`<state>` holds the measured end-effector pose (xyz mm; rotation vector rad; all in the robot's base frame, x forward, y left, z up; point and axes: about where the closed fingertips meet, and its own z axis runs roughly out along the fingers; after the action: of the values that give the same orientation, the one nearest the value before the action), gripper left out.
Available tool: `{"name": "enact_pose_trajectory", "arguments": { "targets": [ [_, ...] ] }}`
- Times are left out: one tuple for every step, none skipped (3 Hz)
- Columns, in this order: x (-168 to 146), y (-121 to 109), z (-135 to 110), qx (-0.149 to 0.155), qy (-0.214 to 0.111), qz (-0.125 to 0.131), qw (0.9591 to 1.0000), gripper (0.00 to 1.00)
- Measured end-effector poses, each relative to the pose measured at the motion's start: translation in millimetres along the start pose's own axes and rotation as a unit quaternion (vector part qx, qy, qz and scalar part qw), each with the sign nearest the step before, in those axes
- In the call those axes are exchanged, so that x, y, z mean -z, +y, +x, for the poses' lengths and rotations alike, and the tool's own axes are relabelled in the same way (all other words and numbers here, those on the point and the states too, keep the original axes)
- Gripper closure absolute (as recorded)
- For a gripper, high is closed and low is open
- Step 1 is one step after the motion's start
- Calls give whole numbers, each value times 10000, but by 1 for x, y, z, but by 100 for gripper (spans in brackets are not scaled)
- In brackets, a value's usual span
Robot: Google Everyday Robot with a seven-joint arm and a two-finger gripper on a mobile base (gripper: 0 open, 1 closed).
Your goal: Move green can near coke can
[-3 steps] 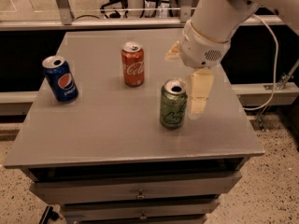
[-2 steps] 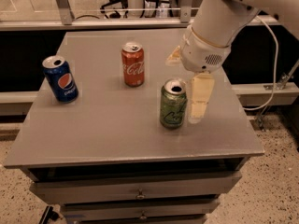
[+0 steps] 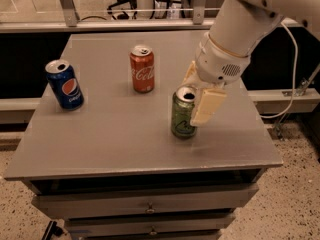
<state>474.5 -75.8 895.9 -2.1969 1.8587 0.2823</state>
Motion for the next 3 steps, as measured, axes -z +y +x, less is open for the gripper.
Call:
{"name": "enact_pose_trajectory", "arguments": {
  "targets": [
    [12,2,-7,-86,-88,62,9999,64],
    [28,-6,-16,-171,-102,176,9996,87],
    [51,-27,-30,-285,-113,405,9987,100]
  ]
}}
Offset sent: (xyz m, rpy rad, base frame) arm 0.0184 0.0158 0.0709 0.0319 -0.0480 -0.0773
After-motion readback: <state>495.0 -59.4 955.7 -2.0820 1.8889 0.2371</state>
